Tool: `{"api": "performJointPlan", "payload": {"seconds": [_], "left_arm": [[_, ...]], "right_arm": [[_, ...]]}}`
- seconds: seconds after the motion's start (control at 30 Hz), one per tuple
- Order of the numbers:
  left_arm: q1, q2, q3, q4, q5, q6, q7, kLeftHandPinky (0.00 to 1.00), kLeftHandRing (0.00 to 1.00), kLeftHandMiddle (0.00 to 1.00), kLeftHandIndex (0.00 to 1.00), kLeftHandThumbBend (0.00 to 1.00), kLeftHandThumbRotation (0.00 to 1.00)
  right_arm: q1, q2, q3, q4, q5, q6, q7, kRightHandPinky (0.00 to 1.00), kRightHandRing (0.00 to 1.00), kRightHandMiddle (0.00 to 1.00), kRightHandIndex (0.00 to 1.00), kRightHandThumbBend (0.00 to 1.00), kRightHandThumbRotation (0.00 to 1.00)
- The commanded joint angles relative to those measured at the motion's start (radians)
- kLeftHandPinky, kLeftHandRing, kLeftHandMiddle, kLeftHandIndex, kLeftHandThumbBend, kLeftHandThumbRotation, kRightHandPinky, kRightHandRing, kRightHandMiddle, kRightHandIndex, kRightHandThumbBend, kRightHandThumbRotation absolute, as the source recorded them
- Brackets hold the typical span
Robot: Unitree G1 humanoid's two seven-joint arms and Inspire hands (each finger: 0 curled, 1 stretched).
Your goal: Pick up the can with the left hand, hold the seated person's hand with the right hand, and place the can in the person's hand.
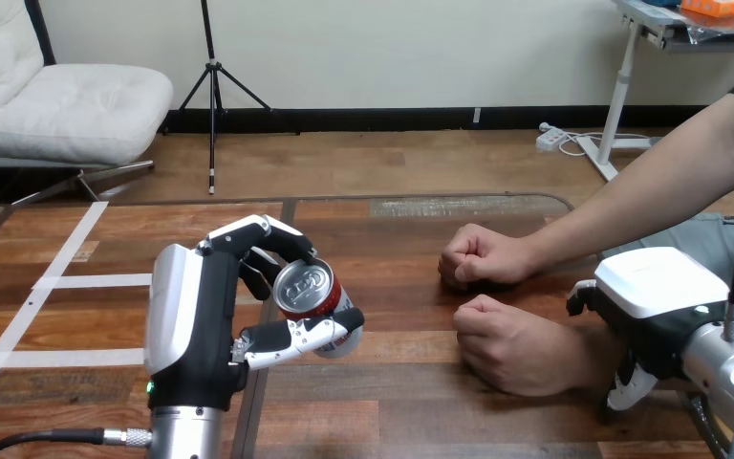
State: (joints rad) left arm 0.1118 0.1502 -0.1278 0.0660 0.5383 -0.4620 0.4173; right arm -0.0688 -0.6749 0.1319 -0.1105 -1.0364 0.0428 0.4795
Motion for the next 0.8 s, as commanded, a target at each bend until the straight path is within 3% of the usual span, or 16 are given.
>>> {"api": "performJointPlan", "payload": {"seconds": [0.0, 0.53, 0.77], "left_arm": [[-0.043, 0.006, 0.028, -0.05, -0.007, -0.027, 0.016, 0.29, 0.35, 0.41, 0.42, 0.78, 0.0], [-0.04, -0.001, 0.037, -0.058, -0.014, -0.024, 0.005, 0.29, 0.36, 0.41, 0.42, 0.77, 0.0], [-0.044, -0.003, 0.038, -0.05, -0.013, -0.03, 0.008, 0.3, 0.36, 0.41, 0.42, 0.77, 0.0]], "right_arm": [[-0.096, -0.033, 0.013, 0.004, -0.02, 0.015, 0.016, 0.8, 0.82, 0.8, 0.78, 0.83, 0.05], [-0.131, -0.032, 0.051, 0.029, -0.068, 0.052, 0.091, 0.82, 0.83, 0.82, 0.79, 0.83, 0.07], [-0.14, -0.035, 0.066, 0.06, -0.081, 0.052, 0.088, 0.83, 0.84, 0.82, 0.79, 0.84, 0.09]]}}
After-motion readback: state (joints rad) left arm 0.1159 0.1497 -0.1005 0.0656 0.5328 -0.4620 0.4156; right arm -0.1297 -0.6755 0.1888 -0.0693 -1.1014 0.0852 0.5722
